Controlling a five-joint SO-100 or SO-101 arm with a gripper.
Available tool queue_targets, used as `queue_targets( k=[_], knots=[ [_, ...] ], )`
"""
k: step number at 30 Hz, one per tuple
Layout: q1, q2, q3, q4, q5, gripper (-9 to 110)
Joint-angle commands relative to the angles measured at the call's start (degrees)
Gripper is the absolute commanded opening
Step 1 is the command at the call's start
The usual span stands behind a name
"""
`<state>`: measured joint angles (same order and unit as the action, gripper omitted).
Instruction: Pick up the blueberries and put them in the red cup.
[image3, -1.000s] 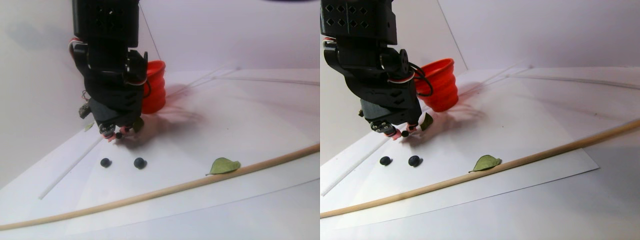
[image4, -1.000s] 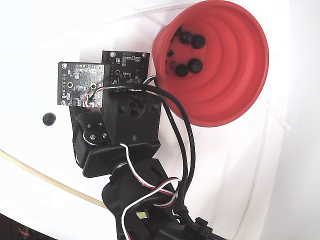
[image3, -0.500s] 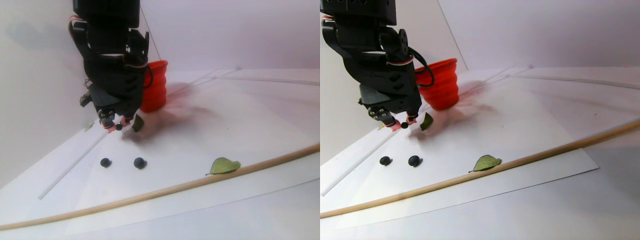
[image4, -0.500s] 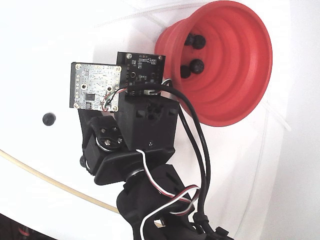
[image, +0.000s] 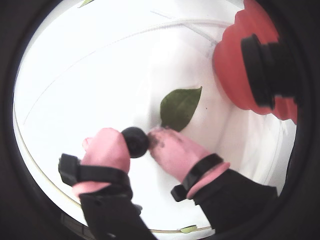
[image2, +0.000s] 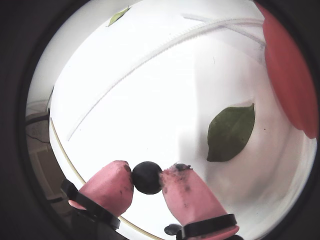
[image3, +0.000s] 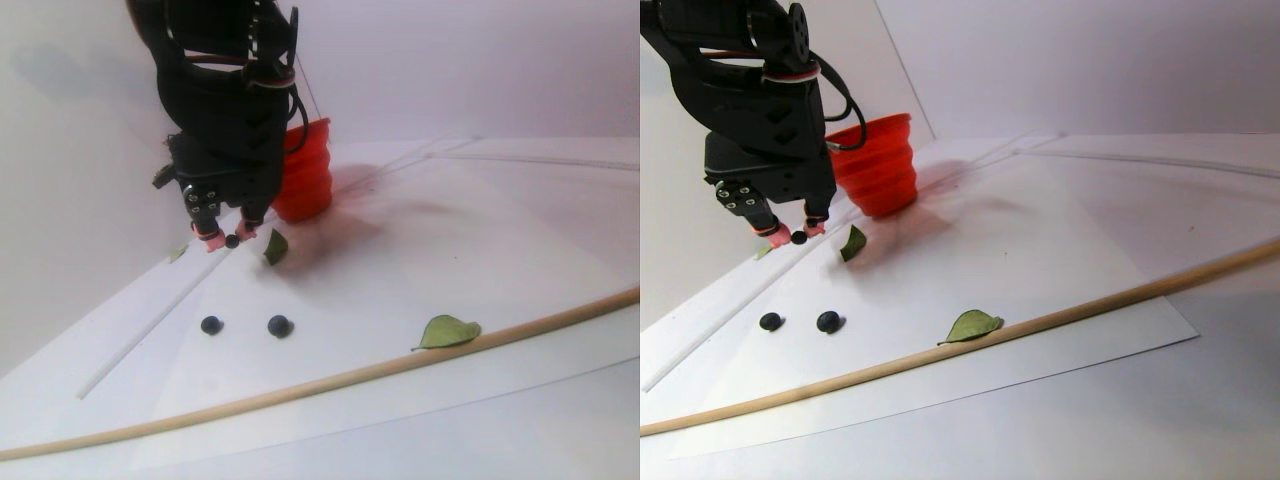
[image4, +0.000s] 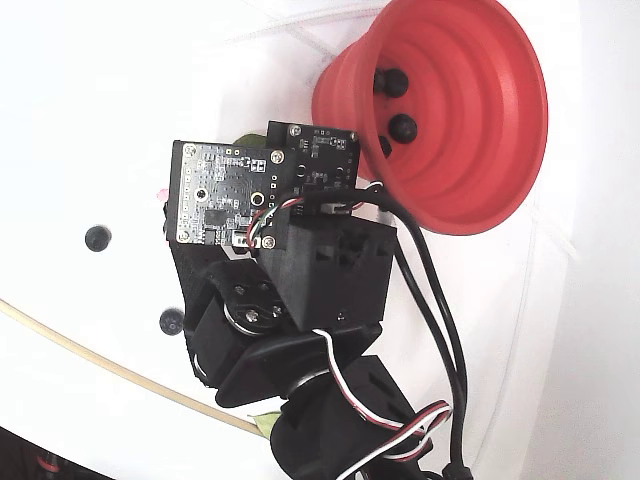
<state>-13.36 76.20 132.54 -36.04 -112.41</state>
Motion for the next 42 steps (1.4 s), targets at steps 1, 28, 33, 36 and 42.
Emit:
queue_targets(
  k=[1, 28, 33, 36, 42],
  knots=[
    [-4.1, 8.1, 1.4, 2.0, 0.8, 10],
    [-4.7, 28.5, 7.8, 18.4, 5.8, 10],
    [-5.0, 31.6, 8.7, 20.7, 6.4, 10],
    [-5.2, 33.8, 9.0, 22.7, 7.0, 10],
    [-5.4, 39.3, 9.1, 27.5, 8.3, 10]
  ],
)
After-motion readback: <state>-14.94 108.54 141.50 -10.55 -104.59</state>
